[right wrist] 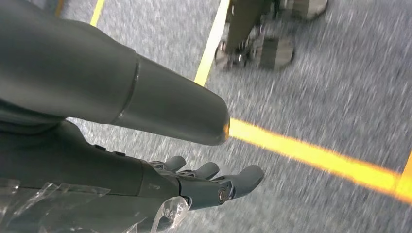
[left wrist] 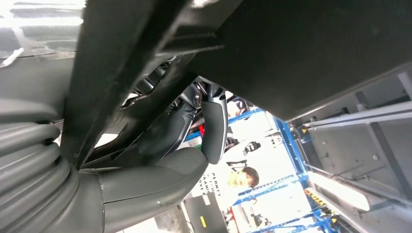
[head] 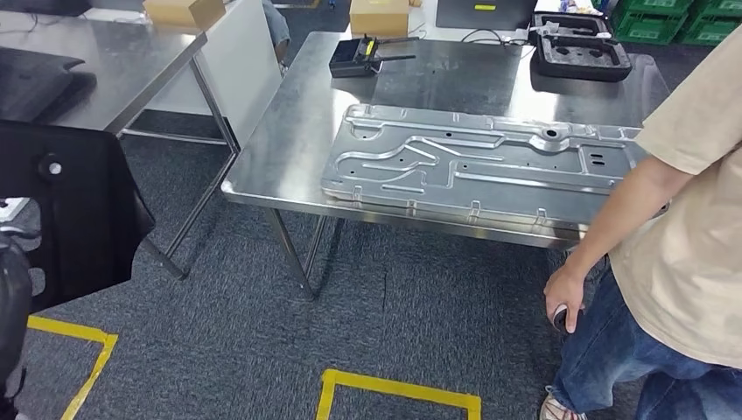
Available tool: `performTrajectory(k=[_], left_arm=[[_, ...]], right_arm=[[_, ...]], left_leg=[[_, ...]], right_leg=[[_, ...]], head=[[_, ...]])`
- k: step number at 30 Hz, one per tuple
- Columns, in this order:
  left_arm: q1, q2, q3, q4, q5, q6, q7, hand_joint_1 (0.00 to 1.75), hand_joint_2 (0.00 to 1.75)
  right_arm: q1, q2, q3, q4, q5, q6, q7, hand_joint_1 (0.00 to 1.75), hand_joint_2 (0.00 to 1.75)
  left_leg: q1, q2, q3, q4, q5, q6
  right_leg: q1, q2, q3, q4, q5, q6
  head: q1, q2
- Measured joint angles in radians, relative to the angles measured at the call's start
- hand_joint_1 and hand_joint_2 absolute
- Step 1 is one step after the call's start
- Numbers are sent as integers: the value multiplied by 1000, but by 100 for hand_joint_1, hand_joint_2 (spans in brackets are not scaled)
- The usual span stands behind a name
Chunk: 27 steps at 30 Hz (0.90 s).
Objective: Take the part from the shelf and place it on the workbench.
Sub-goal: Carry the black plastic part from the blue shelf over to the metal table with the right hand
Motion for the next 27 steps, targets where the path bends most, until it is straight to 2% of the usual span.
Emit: performTrajectory(k=[1, 2, 4, 5, 6, 7, 9, 10, 11, 14, 15, 16, 17, 19, 20, 21, 22, 23, 25, 27], left_arm=[[-7, 0, -8, 0, -11, -6, 5, 175, 175], [-14, 0, -16, 0, -19, -11, 11, 175, 175], [-27, -1, -34, 0, -35, -22, 21, 175, 175], [-30, -1, -43, 1, -42, -26, 26, 175, 175], [-33, -1, -53, 2, -49, -30, 29, 175, 175], [-36, -2, -60, 3, -56, -34, 32, 175, 175], [-46, -2, -76, 5, -68, -40, 38, 175, 175], [-52, -2, -82, 6, -73, -42, 42, 175, 175], [-59, -2, -88, 7, -77, -44, 46, 175, 175], [-72, -2, -102, 11, -82, -50, 53, 175, 175], [-75, -2, -106, 12, -83, -52, 53, 175, 175], [-78, -2, -110, 13, -83, -53, 53, 175, 175], [-80, -2, -114, 15, -83, -55, 53, 175, 175], [-82, -2, -121, 19, -82, -57, 54, 175, 175], [-82, -2, -126, 22, -81, -59, 54, 175, 175], [-82, -2, -131, 25, -81, -60, 55, 175, 175], [-82, -2, -135, 28, -80, -62, 55, 175, 175], [-83, -2, -139, 30, -79, -65, 55, 175, 175], [-87, -2, -145, 34, -77, -69, 55, 175, 175], [-93, -1, -151, 38, -75, -72, 55, 175, 175]], right_arm=[[0, 0, 1, 0, 2, 2, 0, 0, 0], [-1, 0, 1, 0, 3, 4, -1, 0, 0], [-2, 0, 3, 0, 5, 6, -2, 0, 0], [-2, 0, 4, 0, 6, 6, -2, 0, 0], [-1, -1, 5, 0, 7, 6, -2, 0, 0], [1, -1, 5, 0, 9, 6, -2, 0, 0], [5, -3, 6, 0, 13, 6, -2, 0, 0], [6, -4, 7, 0, 16, 6, -2, 0, 0], [7, -4, 8, 0, 20, 6, -1, 0, 0], [2, -4, 13, 1, 27, 6, 2, 0, 0], [2, -4, 15, 1, 29, 6, 3, 0, 0], [1, -4, 17, 1, 32, 6, 4, 0, 0], [0, -4, 20, 1, 33, 6, 6, 0, 0], [-1, -5, 24, 1, 37, 6, 10, 0, 0], [-2, -5, 25, 1, 38, 6, 12, 0, 0], [-1, -4, 26, 1, 41, 6, 15, 0, 0], [-1, -4, 27, 1, 44, 6, 18, 0, 0], [-1, -3, 29, 1, 47, 6, 21, 0, 0], [-2, 1, 33, 1, 52, 6, 25, 0, 0], [-7, 6, 37, 1, 55, 6, 28, 0, 0]], left_leg=[[4, 0, 17, -8, -2, 3], [7, 1, 29, -14, -5, 4], [8, 1, 40, -14, -18, 6], [8, 0, 46, -14, -25, 4], [10, -1, 55, -14, -34, 2], [12, -2, 68, -14, -44, -2], [17, -3, 95, -13, -67, -12], [18, -3, 106, -11, -79, -18], [17, -3, 112, -10, -89, -25], [17, -2, 118, 2, -99, -42], [18, -1, 112, 22, -98, -46], [19, 1, 92, 60, -100, -51], [22, 2, 59, 115, -108, -56], [27, 3, -31, 248, -154, -68], [29, 4, -71, 295, -178, -72], [29, 4, -98, 313, -190, -74], [30, 4, -106, 293, -178, -73], [29, 4, -99, 245, -145, -69], [25, 6, -64, 106, -42, -55], [15, 7, -45, 25, 13, -39]], right_leg=[[0, 0, -16, 36, -7, 5], [0, 1, -46, 89, -24, 8], [-5, 1, -133, 213, -74, 17], [-7, 1, -171, 254, -91, 22], [-9, 1, -192, 262, -89, 27], [-11, 0, -194, 233, -63, 32], [-16, 0, -160, 93, 40, 40], [-18, 0, -142, 30, 72, 38], [-18, 0, -130, -11, 92, 32], [-15, 0, -118, -28, 90, 4], [-16, 0, -112, -29, 88, -5], [-18, 0, -104, -30, 83, -11], [-19, 0, -96, -30, 78, -17], [-19, 2, -84, -31, 63, -22], [-19, 3, -76, -31, 56, -22], [-18, 5, -66, -31, 47, -21], [-18, 5, -54, -31, 37, -20], [-18, 6, -40, -31, 28, -19], [-18, 5, -14, -34, 10, -13], [-18, 5, 2, -45, -1, -3]], head=[[1, 0], [3, 0], [6, 0], [7, 0], [7, 0], [7, 0], [8, 0], [8, 0], [8, 0], [8, 0], [7, 0], [6, 0], [4, 0], [2, 0], [2, 0], [2, 0], [2, 0], [1, 0], [2, 0], [1, 0]])
